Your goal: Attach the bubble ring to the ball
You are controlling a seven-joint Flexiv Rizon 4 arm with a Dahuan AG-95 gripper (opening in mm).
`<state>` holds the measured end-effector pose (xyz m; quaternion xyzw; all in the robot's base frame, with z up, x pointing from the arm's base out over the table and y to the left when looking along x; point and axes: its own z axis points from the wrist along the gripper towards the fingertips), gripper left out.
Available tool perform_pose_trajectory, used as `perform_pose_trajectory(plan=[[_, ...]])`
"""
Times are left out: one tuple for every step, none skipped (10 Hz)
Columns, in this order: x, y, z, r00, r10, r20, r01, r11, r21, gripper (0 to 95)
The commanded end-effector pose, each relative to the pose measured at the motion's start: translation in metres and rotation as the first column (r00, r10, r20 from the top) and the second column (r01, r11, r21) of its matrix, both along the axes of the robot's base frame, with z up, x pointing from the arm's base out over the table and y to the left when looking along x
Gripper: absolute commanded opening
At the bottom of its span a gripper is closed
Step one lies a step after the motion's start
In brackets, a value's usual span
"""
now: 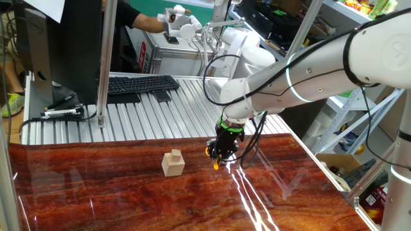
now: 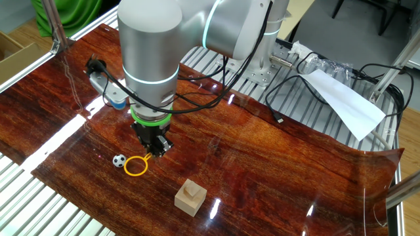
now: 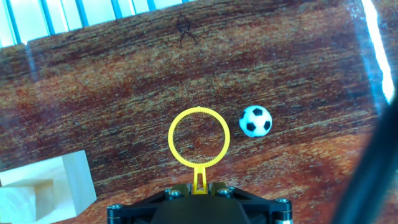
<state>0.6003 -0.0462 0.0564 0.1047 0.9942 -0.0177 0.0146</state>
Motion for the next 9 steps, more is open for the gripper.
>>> perform_pose_trajectory(plan=[[0.004,-0.002,0.001,1.0,0.017,-0.002,-0.017,1.0,-0.01,0.0],[0.006,-0.004,0.003,1.0,0.027,-0.004,-0.027,1.0,-0.011,0.0],[0.009,-0.007,0.004,0.999,0.035,-0.005,-0.035,0.999,-0.012,0.0],[0.011,-0.008,0.004,0.999,0.039,-0.008,-0.039,0.999,-0.012,0.0],[0.014,-0.011,0.006,0.999,0.044,-0.009,-0.045,0.999,-0.01,0.0],[0.016,-0.013,0.006,0.999,0.049,-0.009,-0.049,0.999,-0.009,0.0],[0.018,-0.015,0.006,0.998,0.055,-0.009,-0.055,0.998,-0.008,0.0],[0.02,-0.017,0.007,0.998,0.061,-0.01,-0.061,0.998,-0.008,0.0],[0.022,-0.019,0.006,0.998,0.066,-0.011,-0.066,0.998,-0.008,0.0]])
